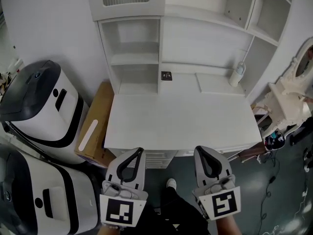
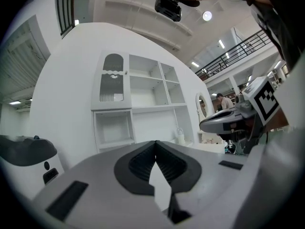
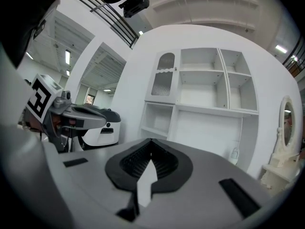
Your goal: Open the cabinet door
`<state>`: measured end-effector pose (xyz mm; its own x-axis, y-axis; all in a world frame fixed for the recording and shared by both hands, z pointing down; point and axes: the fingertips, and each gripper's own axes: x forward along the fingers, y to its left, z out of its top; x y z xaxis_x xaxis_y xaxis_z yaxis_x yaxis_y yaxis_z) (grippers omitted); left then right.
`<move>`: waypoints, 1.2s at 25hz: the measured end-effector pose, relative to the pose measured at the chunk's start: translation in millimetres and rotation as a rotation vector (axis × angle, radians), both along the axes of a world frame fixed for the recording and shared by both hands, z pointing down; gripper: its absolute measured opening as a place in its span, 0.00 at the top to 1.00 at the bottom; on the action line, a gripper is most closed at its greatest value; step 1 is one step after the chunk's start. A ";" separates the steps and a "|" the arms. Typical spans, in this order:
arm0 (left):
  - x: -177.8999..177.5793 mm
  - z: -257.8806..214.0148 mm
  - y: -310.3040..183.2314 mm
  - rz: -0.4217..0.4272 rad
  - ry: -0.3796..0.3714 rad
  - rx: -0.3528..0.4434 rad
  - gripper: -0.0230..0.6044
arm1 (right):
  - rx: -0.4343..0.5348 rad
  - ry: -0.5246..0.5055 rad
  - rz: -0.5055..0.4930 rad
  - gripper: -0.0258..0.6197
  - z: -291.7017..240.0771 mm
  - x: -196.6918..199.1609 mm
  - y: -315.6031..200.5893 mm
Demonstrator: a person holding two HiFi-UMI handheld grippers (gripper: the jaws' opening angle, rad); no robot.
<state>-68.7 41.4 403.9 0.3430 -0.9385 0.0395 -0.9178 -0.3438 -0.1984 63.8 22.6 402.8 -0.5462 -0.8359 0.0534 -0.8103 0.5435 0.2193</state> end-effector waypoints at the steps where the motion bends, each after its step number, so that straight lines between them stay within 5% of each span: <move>1: 1.1 0.7 -7.4 -0.005 0.000 -0.004 0.97 | -0.003 0.001 -0.004 0.96 0.7 1.6 -8.1; 30: 36.0 11.9 -186.5 -0.206 -0.023 -0.094 0.97 | -0.146 0.054 -0.146 0.96 24.7 42.6 -206.0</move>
